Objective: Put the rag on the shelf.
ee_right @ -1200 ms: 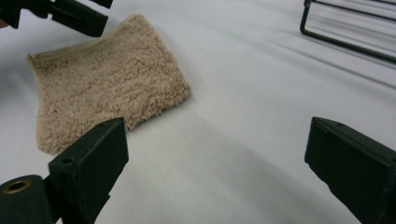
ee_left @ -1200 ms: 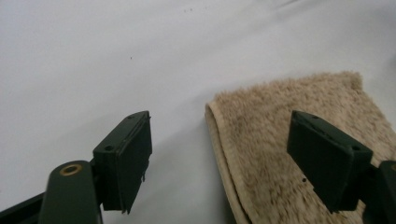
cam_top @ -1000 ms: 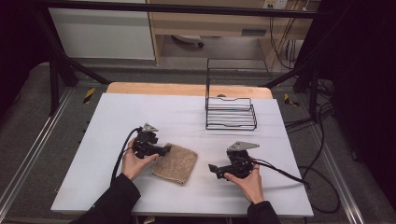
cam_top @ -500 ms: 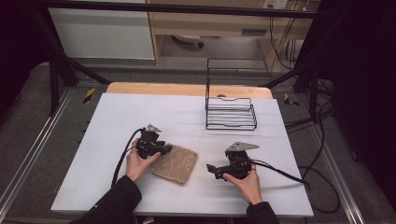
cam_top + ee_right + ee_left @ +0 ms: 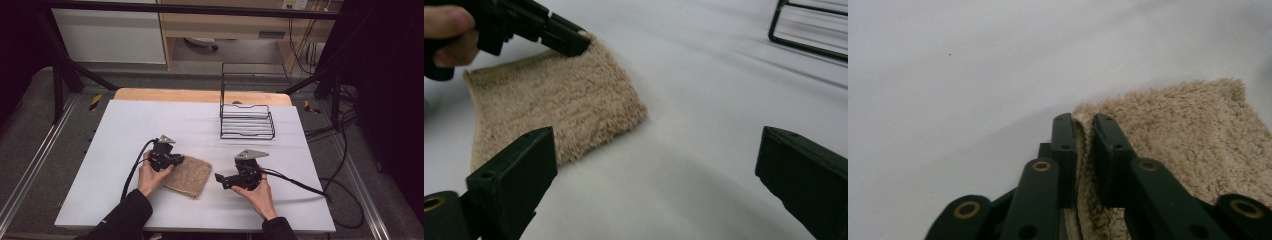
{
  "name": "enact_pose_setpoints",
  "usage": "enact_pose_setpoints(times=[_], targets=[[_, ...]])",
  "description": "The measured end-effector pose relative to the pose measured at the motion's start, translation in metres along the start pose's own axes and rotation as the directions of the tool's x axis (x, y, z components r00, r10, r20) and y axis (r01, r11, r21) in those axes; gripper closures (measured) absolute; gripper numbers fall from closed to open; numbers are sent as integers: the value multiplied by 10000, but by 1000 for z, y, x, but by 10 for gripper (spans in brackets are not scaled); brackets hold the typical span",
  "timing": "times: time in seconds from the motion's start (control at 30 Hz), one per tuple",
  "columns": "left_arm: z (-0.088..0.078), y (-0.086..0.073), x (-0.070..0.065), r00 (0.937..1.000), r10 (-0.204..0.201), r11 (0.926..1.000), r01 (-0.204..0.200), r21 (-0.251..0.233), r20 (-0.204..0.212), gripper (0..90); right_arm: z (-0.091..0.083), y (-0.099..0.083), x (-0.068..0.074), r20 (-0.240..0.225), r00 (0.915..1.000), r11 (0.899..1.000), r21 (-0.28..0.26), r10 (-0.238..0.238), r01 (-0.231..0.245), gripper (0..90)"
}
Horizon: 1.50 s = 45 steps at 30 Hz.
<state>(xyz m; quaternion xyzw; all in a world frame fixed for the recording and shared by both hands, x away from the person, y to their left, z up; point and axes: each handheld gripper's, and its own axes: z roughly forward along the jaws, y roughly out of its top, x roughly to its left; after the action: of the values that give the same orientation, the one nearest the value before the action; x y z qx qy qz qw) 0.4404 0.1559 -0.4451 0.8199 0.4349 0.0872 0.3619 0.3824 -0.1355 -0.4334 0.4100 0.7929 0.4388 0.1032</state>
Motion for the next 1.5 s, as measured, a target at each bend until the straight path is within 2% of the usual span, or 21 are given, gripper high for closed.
enact_pose_setpoints(times=[0.1,0.13,0.4,0.57,0.63,0.67,0.7,0.73,0.77,0.8,0.9,1.17,1.3,1.5], targets=[[0,0,-1,9999,133,9999,-133,18,-73,822,6,7,5,-126,9997,9997,-137,219,-221,83],[0,0,-1,9999,134,9999,-134,35,-48,822,12,11,8,-47,9997,9997,-123,231,-232,120],[1,-1,-2,9991,417,9991,-417,-22,-81,821,34,20,11,119,9982,9982,-162,581,-579,237],[1,-1,-2,9984,552,9985,-551,19,-120,821,49,19,14,500,9983,9993,193,309,-319,293],[1,-1,-2,9981,594,9982,-594,16,-133,820,54,20,14,658,9967,9980,399,466,-493,325],[1,-1,-2,9981,597,9982,-597,17,-118,820,54,20,14,658,9967,9980,399,466,-493,325],[1,-1,-2,9983,573,9984,-573,21,-63,819,55,20,13,717,9960,9971,489,541,-576,368],[1,-1,-1,9984,564,9984,-564,17,-18,819,55,20,13,717,9960,9971,489,541,-576,368],[1,-1,-1,9984,562,9984,-562,-3,-4,818,56,19,13,658,9959,9963,554,624,-661,419],[1,-1,0,9983,575,9983,-575,-11,2,818,56,19,13,658,9959,9963,554,624,-661,419],[1,-1,-1,9981,623,9981,-623,2,-30,817,58,18,14,409,9946,9923,759,950,-979,544],[1,-1,0,9975,706,9975,-706,-30,40,816,60,16,16,218,9886,9843,933,1487,-1501,652],[1,-1,2,9984,534,9986,-533,-52,172,816,61,16,16,232,9860,9815,943,1654,-1669,692],[0,-1,7,9987,204,9998,-202,-56,473,828,63,17,15,54,9834,9792,912,1814,-1811,821]])
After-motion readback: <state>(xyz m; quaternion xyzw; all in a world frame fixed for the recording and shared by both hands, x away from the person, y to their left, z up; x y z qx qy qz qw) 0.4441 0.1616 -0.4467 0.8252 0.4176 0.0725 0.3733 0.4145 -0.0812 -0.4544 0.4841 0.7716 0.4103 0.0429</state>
